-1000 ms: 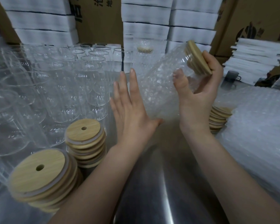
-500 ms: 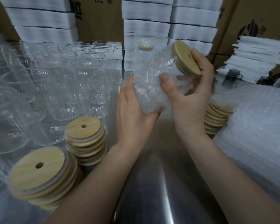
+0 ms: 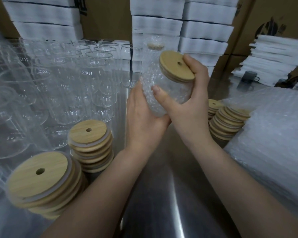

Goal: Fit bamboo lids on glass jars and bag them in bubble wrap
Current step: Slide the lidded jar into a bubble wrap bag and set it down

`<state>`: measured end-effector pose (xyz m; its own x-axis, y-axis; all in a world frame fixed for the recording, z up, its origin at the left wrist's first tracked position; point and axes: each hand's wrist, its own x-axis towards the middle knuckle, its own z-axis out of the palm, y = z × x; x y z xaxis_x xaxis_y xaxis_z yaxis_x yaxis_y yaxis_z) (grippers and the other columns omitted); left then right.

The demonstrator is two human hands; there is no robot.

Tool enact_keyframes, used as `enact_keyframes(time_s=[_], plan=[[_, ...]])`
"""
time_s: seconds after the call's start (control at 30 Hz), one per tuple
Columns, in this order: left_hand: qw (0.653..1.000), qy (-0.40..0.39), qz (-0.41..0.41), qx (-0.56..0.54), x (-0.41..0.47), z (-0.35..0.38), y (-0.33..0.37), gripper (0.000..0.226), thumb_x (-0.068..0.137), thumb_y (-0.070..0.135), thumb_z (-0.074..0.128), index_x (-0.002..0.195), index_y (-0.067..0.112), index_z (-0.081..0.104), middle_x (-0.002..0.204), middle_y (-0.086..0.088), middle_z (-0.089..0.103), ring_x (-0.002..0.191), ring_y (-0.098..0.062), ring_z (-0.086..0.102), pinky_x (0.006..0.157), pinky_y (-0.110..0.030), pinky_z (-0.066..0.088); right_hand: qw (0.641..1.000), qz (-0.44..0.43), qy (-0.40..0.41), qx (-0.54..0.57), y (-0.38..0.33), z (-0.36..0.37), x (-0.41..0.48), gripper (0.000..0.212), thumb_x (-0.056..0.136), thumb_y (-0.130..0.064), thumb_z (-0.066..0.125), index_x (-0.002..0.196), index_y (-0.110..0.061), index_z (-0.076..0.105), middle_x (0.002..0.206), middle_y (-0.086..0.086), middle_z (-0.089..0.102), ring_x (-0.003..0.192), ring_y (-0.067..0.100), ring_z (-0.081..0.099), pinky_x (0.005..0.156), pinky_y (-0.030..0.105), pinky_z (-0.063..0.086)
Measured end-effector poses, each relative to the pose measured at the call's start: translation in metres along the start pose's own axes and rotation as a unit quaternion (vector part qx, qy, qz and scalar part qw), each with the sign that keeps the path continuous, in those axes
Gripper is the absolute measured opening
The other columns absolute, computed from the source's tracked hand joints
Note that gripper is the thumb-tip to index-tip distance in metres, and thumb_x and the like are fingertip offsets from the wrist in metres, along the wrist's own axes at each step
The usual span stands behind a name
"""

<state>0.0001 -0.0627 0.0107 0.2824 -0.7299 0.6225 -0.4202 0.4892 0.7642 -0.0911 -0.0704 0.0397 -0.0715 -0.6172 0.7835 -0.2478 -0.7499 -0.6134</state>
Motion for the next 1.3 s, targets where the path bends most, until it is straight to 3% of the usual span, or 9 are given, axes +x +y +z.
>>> enact_keyframes(time_s=[0.2, 0.37, 0.43, 0.57, 0.67, 0.8, 1.0, 1.13, 1.3], plan=[[0.992, -0.001, -0.062, -0.108, 0.004, -0.003, 0.001, 0.078, 0.063, 0.034, 0.084, 0.130, 0.020, 0.048, 0.122, 0.006, 0.062, 0.113, -0.004, 0.059, 0.095, -0.027, 0.049, 0.993, 0.067, -0.065, 0.070, -0.005, -0.003, 0.010, 0.053, 0.091, -0.032, 0.056, 0.140, -0.015, 0.044, 0.133, -0.011, 0.048, 0.126, -0.001, 0.047, 0.108, 0.020, 0.039], [0.954, -0.023, -0.141, -0.265, 0.007, -0.004, -0.001, 0.082, 0.065, 0.016, 0.082, 0.131, 0.012, 0.033, 0.125, -0.005, 0.059, 0.115, -0.016, 0.063, 0.102, -0.045, 0.050, 0.964, 0.192, -0.017, 0.185, 0.005, -0.016, 0.026, 0.041, 0.101, -0.031, 0.038, 0.142, -0.036, 0.041, 0.141, 0.000, 0.053, 0.122, 0.012, 0.057, 0.103, 0.036, 0.048], [0.940, -0.037, -0.161, -0.298, 0.007, -0.005, -0.002, 0.077, 0.066, 0.014, 0.080, 0.126, 0.018, 0.031, 0.117, -0.001, 0.062, 0.108, -0.015, 0.066, 0.099, -0.044, 0.052, 0.946, 0.243, -0.023, 0.211, 0.012, -0.020, 0.030, 0.046, 0.101, -0.017, 0.036, 0.146, -0.031, 0.040, 0.134, 0.003, 0.059, 0.117, 0.014, 0.060, 0.104, 0.037, 0.046], [0.918, -0.079, -0.172, -0.349, 0.008, -0.007, -0.005, 0.067, 0.067, 0.009, 0.075, 0.123, 0.019, 0.040, 0.114, -0.004, 0.064, 0.106, -0.022, 0.067, 0.092, -0.040, 0.056, 0.897, 0.319, -0.100, 0.290, 0.019, -0.022, 0.027, 0.054, 0.084, -0.002, 0.036, 0.134, -0.015, 0.053, 0.107, 0.001, 0.067, 0.087, 0.011, 0.065, 0.077, 0.025, 0.051], [0.916, -0.099, -0.164, -0.352, 0.008, -0.007, -0.005, 0.067, 0.068, 0.007, 0.071, 0.130, 0.007, 0.046, 0.113, -0.010, 0.066, 0.103, -0.025, 0.067, 0.086, -0.036, 0.056, 0.894, 0.314, -0.109, 0.299, 0.024, -0.026, 0.026, 0.034, 0.071, -0.007, 0.042, 0.098, -0.012, 0.063, 0.087, 0.000, 0.068, 0.086, 0.019, 0.062, 0.082, 0.033, 0.048], [0.919, -0.120, -0.159, -0.340, 0.011, -0.007, -0.007, 0.060, 0.072, 0.008, 0.063, 0.130, 0.004, 0.049, 0.112, -0.013, 0.065, 0.103, -0.028, 0.065, 0.088, -0.042, 0.053, 0.912, 0.311, -0.085, 0.252, 0.026, -0.028, 0.025, 0.035, 0.079, -0.006, 0.046, 0.108, -0.008, 0.066, 0.093, 0.005, 0.067, 0.090, 0.022, 0.061, 0.085, 0.038, 0.047], [0.912, -0.095, -0.181, -0.355, 0.010, -0.007, -0.006, 0.062, 0.071, 0.012, 0.058, 0.131, 0.013, 0.046, 0.102, 0.001, 0.065, 0.092, -0.014, 0.066, 0.077, -0.030, 0.055, 0.919, 0.300, -0.038, 0.252, 0.026, -0.028, 0.025, 0.035, 0.090, 0.001, 0.044, 0.073, -0.022, 0.065, 0.060, -0.013, 0.059, 0.054, 0.000, 0.055, 0.050, 0.017, 0.043], [0.908, -0.087, -0.176, -0.370, 0.010, -0.009, -0.003, 0.042, 0.077, 0.012, 0.052, 0.119, 0.013, 0.055, 0.103, -0.004, 0.066, 0.096, -0.021, 0.065, 0.084, -0.040, 0.052, 0.924, 0.289, -0.035, 0.248, 0.026, -0.028, 0.026, 0.013, 0.085, -0.011, 0.055, 0.077, -0.020, 0.060, 0.068, -0.010, 0.062, 0.065, 0.005, 0.059, 0.059, 0.022, 0.046], [0.902, -0.086, -0.167, -0.388, 0.011, -0.011, 0.007, 0.041, 0.090, 0.020, 0.051, 0.128, 0.005, 0.055, 0.125, -0.021, 0.062, 0.119, -0.037, 0.058, 0.105, -0.056, 0.042, 0.923, 0.269, -0.006, 0.276, 0.025, -0.030, 0.028, 0.015, 0.094, -0.006, 0.055, 0.086, -0.015, 0.064, 0.074, -0.007, 0.068, 0.074, 0.009, 0.065, 0.070, 0.026, 0.051]])
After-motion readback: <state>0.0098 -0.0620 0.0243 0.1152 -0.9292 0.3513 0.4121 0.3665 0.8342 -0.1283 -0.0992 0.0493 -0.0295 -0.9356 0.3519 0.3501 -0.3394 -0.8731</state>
